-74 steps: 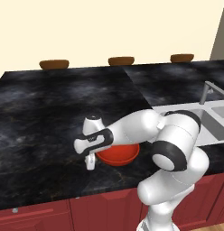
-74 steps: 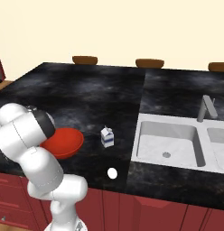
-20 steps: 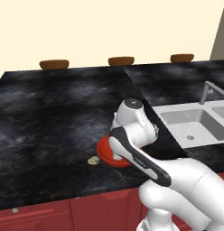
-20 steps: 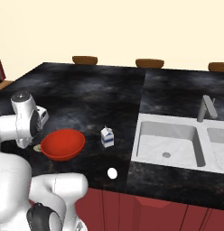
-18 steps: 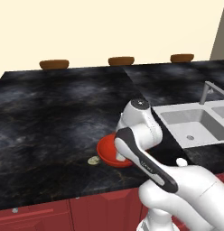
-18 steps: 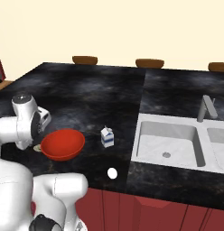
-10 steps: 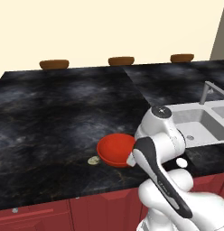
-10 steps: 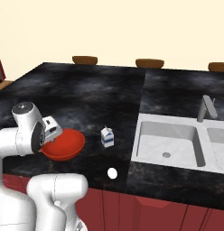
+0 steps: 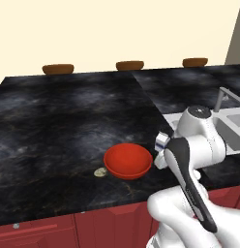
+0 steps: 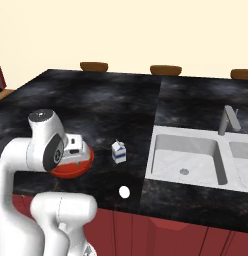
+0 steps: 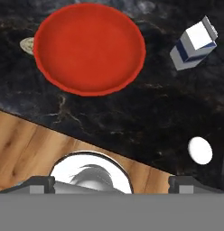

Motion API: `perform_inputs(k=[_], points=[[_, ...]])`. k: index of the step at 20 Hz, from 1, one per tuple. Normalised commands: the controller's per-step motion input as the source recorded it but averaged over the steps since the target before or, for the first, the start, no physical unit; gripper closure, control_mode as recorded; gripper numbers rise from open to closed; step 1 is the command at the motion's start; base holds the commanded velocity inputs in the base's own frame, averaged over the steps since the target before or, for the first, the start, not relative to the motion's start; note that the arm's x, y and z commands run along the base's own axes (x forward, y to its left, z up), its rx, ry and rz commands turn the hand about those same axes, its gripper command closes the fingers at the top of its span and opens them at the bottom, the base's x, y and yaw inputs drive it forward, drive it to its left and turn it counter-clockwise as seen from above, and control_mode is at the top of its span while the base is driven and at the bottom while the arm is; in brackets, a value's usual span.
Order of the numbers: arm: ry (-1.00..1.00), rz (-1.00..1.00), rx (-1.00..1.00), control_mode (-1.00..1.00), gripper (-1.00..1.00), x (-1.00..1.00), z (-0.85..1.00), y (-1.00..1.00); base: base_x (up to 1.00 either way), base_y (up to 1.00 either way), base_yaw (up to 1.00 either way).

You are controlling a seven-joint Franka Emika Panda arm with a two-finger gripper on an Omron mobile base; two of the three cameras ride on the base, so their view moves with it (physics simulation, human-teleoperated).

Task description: Gather the eggs and milk located in the vicinity of the sink area and place them right next to the bowl.

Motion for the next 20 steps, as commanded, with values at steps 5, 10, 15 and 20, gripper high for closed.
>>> perform_inputs(k=[5,10,15,20], points=[[0.00,-0.34,0.08,-1.00,-1.00,-0.25,0.00,-0.79,0.00,0.00,0.00],[0.00,-0.17,0.00,-1.00,-1.00,-0.16,-0.03,-0.52,0.00,0.00,0.00],[-0.03,-0.01,0.00,-1.00,-1.00,-0.04,0.00,-0.16,0.00,0.00,0.00],[-0.03,0.00,0.00,-1.00,-1.00,-0.04,-0.05,-0.19,0.00,0.00,0.00]])
